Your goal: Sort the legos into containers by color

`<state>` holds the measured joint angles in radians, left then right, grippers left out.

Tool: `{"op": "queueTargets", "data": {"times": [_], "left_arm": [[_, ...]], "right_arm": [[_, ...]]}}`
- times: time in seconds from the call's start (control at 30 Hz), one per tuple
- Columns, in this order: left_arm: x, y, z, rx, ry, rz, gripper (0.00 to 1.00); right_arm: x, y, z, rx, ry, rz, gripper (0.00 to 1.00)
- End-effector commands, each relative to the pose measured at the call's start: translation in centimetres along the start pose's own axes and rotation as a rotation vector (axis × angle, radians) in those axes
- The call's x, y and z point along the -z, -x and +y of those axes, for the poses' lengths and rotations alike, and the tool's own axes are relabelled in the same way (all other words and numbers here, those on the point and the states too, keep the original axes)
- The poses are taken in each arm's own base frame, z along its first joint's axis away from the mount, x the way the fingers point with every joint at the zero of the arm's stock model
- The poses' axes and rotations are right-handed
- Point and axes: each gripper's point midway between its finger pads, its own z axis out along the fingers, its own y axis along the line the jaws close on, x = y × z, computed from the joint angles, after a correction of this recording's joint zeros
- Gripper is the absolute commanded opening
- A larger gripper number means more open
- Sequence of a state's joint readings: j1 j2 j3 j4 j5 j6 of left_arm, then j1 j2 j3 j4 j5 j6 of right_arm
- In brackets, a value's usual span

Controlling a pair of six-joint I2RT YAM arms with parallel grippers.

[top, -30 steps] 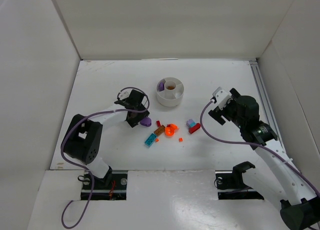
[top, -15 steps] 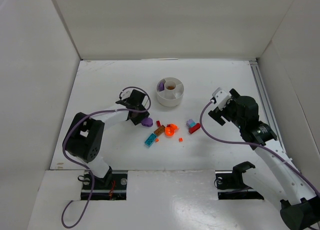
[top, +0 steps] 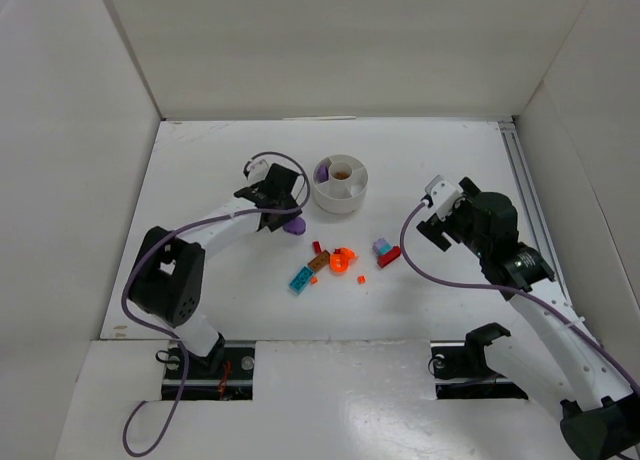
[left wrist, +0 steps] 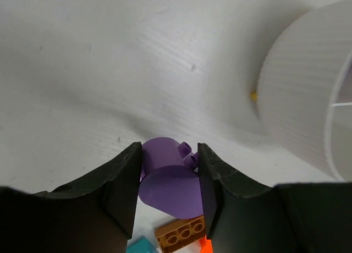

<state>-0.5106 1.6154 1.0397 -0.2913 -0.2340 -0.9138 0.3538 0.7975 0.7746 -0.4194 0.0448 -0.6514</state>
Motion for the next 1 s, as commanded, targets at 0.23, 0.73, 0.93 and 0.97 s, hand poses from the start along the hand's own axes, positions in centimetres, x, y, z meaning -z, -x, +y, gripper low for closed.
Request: {"op": "queueTargets", "data": {"times": [0.23,0.73,0.93,0.97], "left_arm": [[7.1,12.8,-8.1,-0.059,-0.162,-0.408,0.18],[1.8,16.3,-13.5,-0.047,-0.055,-0.427,0.20],[1.2,15.6,-15.2,-0.086,-0.062,-0.448,0.20],[1.0,15.1,-15.8,-0.093,-0.069,-0.445,0.20]], "right_arm": [[0.7,0.6,-1.2,-0.002,-0.056,-0.026,0.99],[1.5,-0.3,-2.3,-0.038,-0.108,0.052,0.99],[1.6,-0.7,-2.4,-0.046,-0.120,0.072,0.99],[1.6,-0.7,-2.4,-0.046,-0.120,0.072,0.99]]}}
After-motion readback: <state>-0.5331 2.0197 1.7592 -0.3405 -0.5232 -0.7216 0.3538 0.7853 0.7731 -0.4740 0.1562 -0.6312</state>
